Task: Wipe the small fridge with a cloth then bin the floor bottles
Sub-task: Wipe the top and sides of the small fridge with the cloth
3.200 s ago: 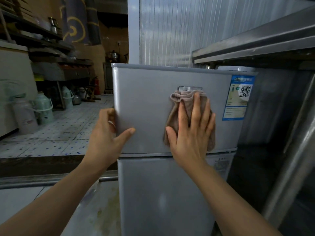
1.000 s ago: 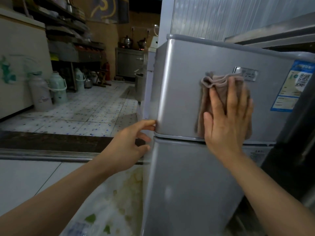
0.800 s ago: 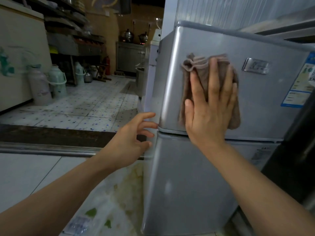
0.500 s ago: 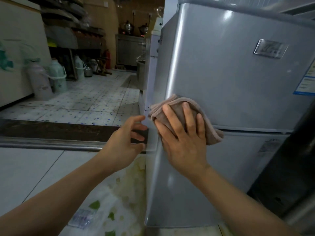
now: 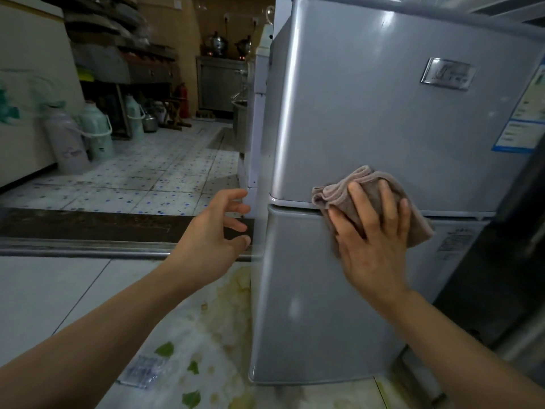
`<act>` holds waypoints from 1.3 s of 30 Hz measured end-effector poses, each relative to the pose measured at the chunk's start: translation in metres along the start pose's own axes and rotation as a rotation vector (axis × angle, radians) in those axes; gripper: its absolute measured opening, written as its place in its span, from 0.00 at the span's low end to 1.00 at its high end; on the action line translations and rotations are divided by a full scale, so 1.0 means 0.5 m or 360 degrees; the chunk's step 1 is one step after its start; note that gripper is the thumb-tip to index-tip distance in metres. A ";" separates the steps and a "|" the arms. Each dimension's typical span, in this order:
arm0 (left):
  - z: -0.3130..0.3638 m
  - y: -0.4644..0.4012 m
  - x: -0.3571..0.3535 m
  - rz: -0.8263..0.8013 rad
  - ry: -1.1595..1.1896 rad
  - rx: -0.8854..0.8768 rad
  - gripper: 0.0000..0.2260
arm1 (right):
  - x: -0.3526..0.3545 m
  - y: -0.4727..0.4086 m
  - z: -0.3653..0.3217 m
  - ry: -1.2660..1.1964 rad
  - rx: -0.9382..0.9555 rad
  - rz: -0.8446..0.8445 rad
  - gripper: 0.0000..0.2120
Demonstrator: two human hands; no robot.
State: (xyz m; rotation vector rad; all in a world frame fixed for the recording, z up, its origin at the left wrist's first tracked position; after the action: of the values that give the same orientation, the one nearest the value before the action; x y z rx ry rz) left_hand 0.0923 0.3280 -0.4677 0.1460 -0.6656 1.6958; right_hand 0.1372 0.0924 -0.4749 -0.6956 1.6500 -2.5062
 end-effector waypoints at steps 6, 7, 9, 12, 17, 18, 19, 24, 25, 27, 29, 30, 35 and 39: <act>0.025 0.003 -0.022 0.0019 0.0023 -0.0054 0.27 | -0.025 -0.066 -0.122 -0.0043 0.0220 0.0111 0.27; 0.030 0.003 -0.025 0.0021 0.0024 -0.0056 0.27 | -0.025 -0.066 -0.119 -0.0031 0.0246 0.0137 0.26; 0.038 0.001 -0.030 0.0027 0.0009 -0.0062 0.28 | -0.022 -0.047 -0.090 -0.0003 0.0261 0.0177 0.25; 0.056 -0.005 -0.039 0.0070 -0.0014 -0.0096 0.27 | -0.011 -0.001 -0.009 -0.0003 0.0215 0.0146 0.21; 0.087 -0.016 -0.066 0.0441 0.0080 -0.0096 0.13 | -0.004 0.055 0.120 -0.0053 0.0164 0.0025 0.14; 0.090 -0.020 -0.070 0.0503 0.0091 -0.0085 0.11 | -0.004 0.069 0.147 -0.0032 0.0114 0.0012 0.14; 0.091 -0.024 -0.075 0.0543 0.0095 -0.0081 0.10 | -0.004 0.086 0.176 -0.0004 0.0027 0.0009 0.14; 0.081 -0.034 -0.082 0.0590 0.0013 -0.0157 0.10 | 0.010 0.157 0.271 -0.0086 -0.0825 0.0023 0.18; 0.078 -0.032 -0.084 0.0598 0.0021 -0.0162 0.10 | 0.010 0.155 0.261 -0.0143 -0.0944 0.0046 0.19; 0.074 -0.031 -0.091 0.0625 0.0041 -0.0147 0.10 | 0.006 0.139 0.213 -0.0167 -0.1047 0.0085 0.21; 0.070 -0.030 -0.093 0.0654 0.0048 -0.0138 0.09 | -0.007 0.119 0.146 -0.0173 -0.0910 0.0031 0.23; 0.068 -0.031 -0.093 0.0659 0.0047 -0.0136 0.09 | -0.013 0.113 0.117 -0.0193 -0.0798 0.0006 0.23; 0.058 -0.035 -0.091 0.0711 0.0017 -0.0189 0.08 | -0.016 0.125 0.156 -0.0158 -0.0826 0.0059 0.24; 0.049 -0.039 -0.094 0.0710 0.0040 -0.0222 0.07 | -0.010 0.130 0.257 -0.0415 -0.1417 0.0211 0.29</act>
State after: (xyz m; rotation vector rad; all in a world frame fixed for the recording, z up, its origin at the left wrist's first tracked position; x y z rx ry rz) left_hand 0.1156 0.2769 -0.4615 -0.1330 -0.8385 2.0631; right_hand 0.1807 -0.0439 -0.4922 -0.8609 2.5499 -1.4178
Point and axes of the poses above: each hand's wrist, its own y-axis away from the middle knuckle, its own x-axis out of the back of the hand, z = x × y, the point moved 4 cm from there along -y, towards the middle knuckle, and after that the axes turned 1 degree about y, right-handed, at the moved point
